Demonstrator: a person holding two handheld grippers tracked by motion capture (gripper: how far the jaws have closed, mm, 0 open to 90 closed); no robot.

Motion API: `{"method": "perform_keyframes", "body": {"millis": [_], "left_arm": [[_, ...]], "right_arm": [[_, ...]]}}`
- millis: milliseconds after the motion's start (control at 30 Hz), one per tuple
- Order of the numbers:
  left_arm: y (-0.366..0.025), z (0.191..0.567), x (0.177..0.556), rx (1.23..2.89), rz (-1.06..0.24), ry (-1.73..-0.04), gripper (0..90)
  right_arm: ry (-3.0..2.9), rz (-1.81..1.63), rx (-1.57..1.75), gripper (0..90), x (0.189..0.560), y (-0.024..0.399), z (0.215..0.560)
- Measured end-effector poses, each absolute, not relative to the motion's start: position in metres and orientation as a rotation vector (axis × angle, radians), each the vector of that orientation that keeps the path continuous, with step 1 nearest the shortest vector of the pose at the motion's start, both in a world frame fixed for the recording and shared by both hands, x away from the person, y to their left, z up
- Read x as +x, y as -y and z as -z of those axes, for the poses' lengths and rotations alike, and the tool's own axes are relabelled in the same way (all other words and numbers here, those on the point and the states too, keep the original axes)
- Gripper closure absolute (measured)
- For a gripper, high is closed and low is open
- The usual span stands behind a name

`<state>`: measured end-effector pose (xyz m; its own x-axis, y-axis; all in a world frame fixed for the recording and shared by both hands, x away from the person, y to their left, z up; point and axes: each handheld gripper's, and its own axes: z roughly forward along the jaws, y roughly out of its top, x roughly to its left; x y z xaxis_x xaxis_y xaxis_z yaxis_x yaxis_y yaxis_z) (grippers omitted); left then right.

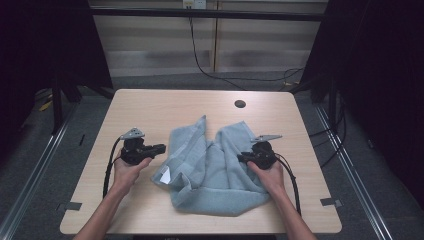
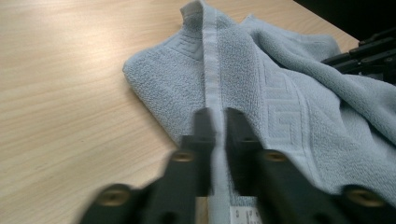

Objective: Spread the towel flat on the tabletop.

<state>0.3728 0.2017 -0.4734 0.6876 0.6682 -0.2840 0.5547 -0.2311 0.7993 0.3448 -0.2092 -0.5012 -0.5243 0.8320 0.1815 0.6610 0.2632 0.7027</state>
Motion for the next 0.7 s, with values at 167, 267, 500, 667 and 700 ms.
{"method": "perform_keyframes", "body": {"millis": [167,267,500,667,700], "left_arm": [[-0.159,0.474,0.383,1.963,-0.107,-0.899,44.1],[-0.135,0.478,0.388,2.015,-0.070,-0.883,35.3],[-0.106,0.499,0.385,2.104,-0.118,-0.877,37.5],[-0.116,0.495,0.380,2.097,-0.158,-0.838,78.7],[-0.120,0.494,0.379,2.075,-0.158,-0.843,79.7]], "right_arm": [[-2.305,-1.155,1.371,86.4,0.342,0.206,0.496],[-2.323,-1.152,1.358,86.7,0.337,0.201,0.496],[-2.364,-1.156,1.299,86.5,0.324,0.191,0.495],[-2.339,-1.187,1.313,86.5,0.325,0.195,0.493],[-2.326,-1.196,1.317,86.5,0.325,0.197,0.492]]}}
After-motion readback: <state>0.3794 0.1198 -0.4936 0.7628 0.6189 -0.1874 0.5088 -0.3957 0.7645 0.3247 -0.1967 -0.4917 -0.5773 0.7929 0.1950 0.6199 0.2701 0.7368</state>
